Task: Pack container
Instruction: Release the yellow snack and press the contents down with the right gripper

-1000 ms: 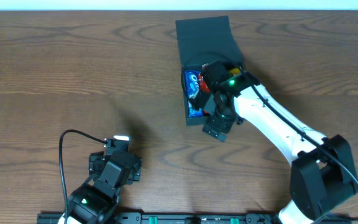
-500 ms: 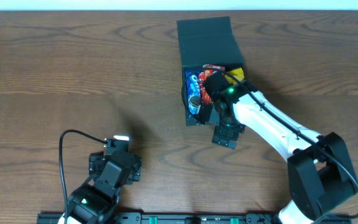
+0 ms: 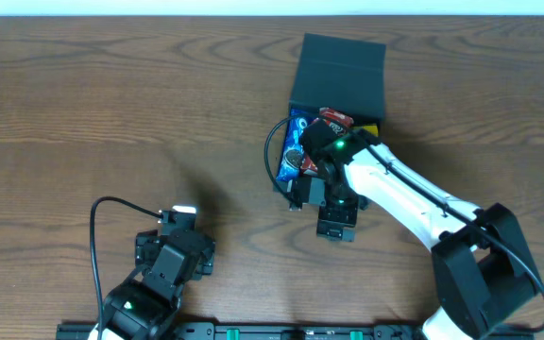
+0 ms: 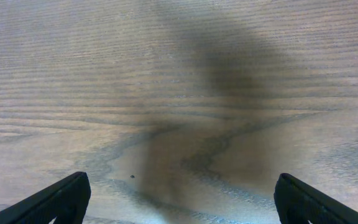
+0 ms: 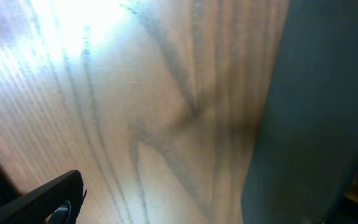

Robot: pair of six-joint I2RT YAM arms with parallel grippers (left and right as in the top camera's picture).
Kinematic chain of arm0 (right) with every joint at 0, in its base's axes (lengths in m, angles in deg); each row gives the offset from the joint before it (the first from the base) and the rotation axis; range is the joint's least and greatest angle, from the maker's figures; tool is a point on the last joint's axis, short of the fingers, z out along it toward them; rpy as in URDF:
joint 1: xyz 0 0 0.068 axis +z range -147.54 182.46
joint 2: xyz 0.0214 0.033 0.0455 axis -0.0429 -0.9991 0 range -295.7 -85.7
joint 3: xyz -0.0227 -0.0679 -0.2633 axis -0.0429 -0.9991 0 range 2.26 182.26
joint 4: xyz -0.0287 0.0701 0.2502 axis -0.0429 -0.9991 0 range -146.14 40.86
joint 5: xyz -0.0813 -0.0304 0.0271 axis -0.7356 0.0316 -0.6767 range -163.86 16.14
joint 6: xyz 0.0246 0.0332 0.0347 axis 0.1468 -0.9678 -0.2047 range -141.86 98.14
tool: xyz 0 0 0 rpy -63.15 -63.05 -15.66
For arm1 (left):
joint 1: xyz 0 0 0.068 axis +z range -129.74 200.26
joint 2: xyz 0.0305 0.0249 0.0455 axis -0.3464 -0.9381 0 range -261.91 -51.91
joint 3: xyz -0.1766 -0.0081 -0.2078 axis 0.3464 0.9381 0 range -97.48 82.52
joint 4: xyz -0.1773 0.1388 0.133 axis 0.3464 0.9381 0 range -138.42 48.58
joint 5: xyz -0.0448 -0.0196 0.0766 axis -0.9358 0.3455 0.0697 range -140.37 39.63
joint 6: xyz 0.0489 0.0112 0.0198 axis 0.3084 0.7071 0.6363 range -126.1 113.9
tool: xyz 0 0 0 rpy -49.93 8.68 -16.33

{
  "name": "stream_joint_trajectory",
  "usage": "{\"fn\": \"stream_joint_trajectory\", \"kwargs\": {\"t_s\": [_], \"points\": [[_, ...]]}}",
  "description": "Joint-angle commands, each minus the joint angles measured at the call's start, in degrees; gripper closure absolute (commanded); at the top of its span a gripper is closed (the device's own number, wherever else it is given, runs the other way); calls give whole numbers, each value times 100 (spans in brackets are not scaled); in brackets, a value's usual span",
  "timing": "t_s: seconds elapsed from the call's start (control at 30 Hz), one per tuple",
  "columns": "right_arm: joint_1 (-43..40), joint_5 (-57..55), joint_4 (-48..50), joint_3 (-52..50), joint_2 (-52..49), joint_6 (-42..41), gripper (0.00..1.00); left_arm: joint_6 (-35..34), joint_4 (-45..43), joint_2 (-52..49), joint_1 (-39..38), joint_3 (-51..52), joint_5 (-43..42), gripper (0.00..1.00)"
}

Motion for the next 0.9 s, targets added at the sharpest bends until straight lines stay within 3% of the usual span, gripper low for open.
{"fn": "stream_joint_trajectory", "kwargs": {"t_s": [0.0, 0.27, 0.47, 0.63, 0.87], "points": [[118, 291, -81, -197, 326, 13, 1, 35, 15, 28, 17, -7, 22, 5], [120, 286, 398, -1196, 1224, -756, 1, 35, 15, 28, 17, -7, 22, 5], [76, 286, 706, -1322, 1318, -949, 1, 35, 17, 28, 17, -7, 22, 5], [94, 256, 796, -962, 1554, -1427, 1, 35, 17, 28, 17, -7, 22, 5], [201, 299, 765, 155, 2081, -2964, 1, 35, 17, 28, 17, -7, 22, 4]]}}
